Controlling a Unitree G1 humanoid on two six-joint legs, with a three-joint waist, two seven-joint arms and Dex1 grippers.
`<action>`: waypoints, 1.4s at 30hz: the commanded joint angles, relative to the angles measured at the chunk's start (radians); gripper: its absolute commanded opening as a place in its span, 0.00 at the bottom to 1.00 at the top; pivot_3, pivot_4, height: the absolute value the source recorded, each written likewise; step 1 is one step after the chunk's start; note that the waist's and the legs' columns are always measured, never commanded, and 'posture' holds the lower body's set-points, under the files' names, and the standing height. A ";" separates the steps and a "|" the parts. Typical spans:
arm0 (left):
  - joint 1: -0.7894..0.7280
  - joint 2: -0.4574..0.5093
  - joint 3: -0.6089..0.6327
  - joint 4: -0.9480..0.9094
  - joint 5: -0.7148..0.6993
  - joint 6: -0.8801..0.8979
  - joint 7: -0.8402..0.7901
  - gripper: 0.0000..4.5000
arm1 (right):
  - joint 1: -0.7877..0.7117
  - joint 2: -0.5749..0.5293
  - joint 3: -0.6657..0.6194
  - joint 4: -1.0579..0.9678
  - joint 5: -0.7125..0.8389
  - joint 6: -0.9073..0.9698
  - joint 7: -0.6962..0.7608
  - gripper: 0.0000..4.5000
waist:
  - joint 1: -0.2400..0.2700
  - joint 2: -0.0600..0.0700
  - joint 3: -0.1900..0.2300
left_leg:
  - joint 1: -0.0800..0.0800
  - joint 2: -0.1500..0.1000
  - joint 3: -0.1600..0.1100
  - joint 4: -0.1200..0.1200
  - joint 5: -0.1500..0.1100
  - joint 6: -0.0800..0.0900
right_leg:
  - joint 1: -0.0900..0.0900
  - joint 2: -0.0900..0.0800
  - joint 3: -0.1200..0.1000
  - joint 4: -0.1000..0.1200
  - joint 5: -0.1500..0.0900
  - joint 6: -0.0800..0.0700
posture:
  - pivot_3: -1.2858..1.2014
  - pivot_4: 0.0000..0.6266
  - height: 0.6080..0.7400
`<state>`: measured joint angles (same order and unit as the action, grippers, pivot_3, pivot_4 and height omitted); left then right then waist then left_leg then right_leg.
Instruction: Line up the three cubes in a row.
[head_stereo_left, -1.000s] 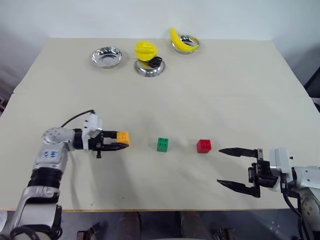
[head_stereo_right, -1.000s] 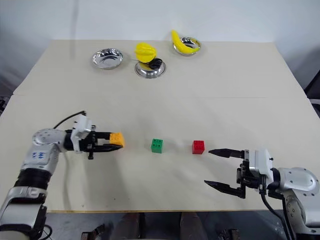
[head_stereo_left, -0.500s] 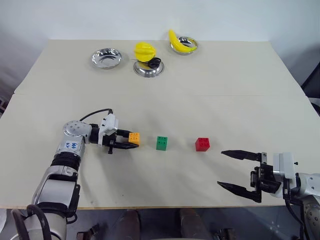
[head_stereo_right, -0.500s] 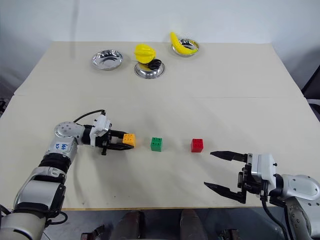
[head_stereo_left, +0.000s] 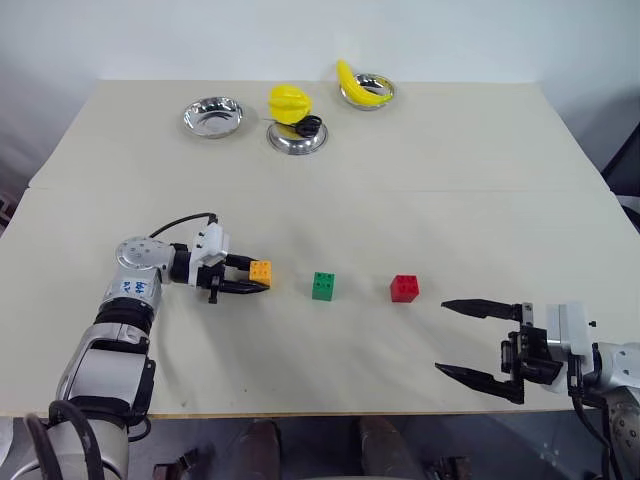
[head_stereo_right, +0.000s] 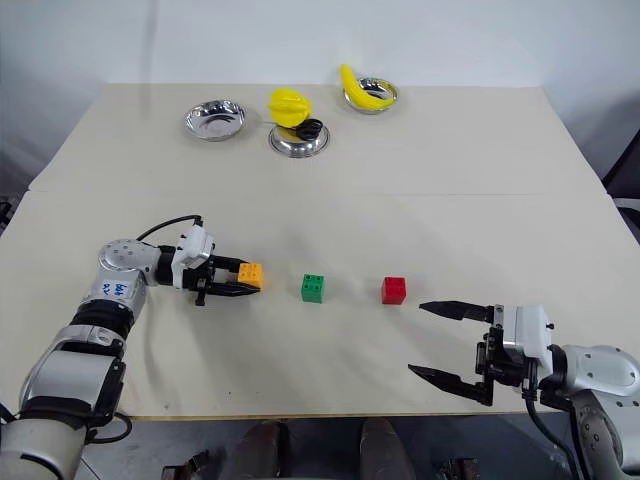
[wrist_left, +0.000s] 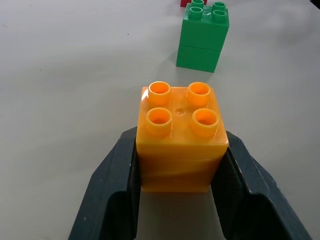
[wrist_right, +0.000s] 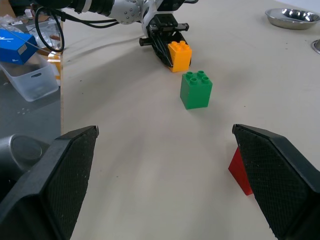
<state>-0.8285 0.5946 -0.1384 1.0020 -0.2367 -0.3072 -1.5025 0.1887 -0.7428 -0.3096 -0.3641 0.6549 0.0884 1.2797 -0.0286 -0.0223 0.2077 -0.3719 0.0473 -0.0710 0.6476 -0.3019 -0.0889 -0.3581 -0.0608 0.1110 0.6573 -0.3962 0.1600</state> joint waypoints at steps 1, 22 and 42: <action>-0.003 0.016 0.008 0.005 0.001 -0.011 -0.112 0.68 | -0.015 -0.013 -0.012 0.000 0.013 -0.003 0.008 1.00 | 0.002 0.000 0.000 | 0.000 0.000 0.000 0.000 0.000 0.000 | 0.000 0.000 0.000 0.000 0.000 0.000 | 0.52 0.24 1.00; 0.210 0.193 0.165 -0.442 -0.199 0.090 -0.087 1.00 | -0.054 -0.013 0.009 0.058 -0.001 -0.002 0.044 1.00 | -0.003 0.001 0.000 | -0.001 0.001 0.000 -0.001 0.000 -0.001 | -0.001 0.000 0.000 0.000 0.000 0.000 | 0.52 0.24 1.00; 0.616 0.342 0.469 -0.626 -0.225 0.205 0.176 1.00 | -0.008 -0.089 -0.166 0.390 -0.094 -0.177 0.136 1.00 | 0.000 0.002 0.002 | 0.000 0.001 0.001 -0.002 -0.002 0.004 | 0.001 0.000 0.000 -0.002 0.000 0.000 | 0.52 0.24 1.00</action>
<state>-0.2205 0.9364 0.2812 0.4164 -0.4366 -0.1126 -1.3573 0.1903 -0.8147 -0.4686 0.0155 0.5602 -0.0666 1.4063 -0.0283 -0.0202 0.2093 -0.3712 0.0481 -0.0703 0.6458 -0.3038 -0.0854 -0.3572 -0.0612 0.1114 0.6554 -0.3963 0.1598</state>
